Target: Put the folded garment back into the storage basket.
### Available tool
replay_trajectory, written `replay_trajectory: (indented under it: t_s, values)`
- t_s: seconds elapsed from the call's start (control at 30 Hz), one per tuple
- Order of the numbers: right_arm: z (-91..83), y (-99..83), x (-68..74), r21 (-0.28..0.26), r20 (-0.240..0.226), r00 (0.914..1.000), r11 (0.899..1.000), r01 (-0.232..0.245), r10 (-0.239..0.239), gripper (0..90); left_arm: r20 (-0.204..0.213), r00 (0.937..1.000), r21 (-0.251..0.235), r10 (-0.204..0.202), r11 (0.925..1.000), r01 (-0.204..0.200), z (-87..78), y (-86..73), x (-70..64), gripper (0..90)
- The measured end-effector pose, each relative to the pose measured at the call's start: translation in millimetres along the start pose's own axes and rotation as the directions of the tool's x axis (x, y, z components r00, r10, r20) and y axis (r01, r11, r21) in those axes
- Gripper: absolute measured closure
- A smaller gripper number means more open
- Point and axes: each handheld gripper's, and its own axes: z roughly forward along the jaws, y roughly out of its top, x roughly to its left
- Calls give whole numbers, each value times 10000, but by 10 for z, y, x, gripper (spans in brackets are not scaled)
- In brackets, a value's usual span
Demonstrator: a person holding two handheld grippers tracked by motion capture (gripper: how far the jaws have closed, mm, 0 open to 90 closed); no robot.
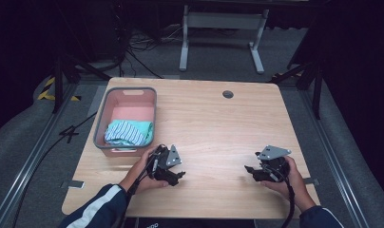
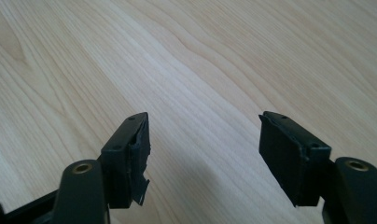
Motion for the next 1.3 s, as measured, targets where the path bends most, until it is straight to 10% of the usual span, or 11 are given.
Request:
replay_trajectory:
  t_s: [0.4,0.57,0.63,1.3]
  values:
    - [-40,-478,-76,-97,-146,9948,9949,-1006,1004,312,552,9981,-171,-276,9994,285,74,-182,-50,185]
    - [-75,-664,-130,-510,-597,9776,9774,-2051,2020,264,1185,9894,-364,-835,9954,884,107,-261,-33,183]
    - [-79,-716,-126,-829,-580,9785,9758,-2025,1982,257,1531,9785,-466,-1383,9880,1470,122,-304,-20,181]
    - [-91,-732,-131,-847,-551,9782,9752,-2045,2004,256,1533,9781,-759,-1407,9852,1536,130,-342,-37,156]
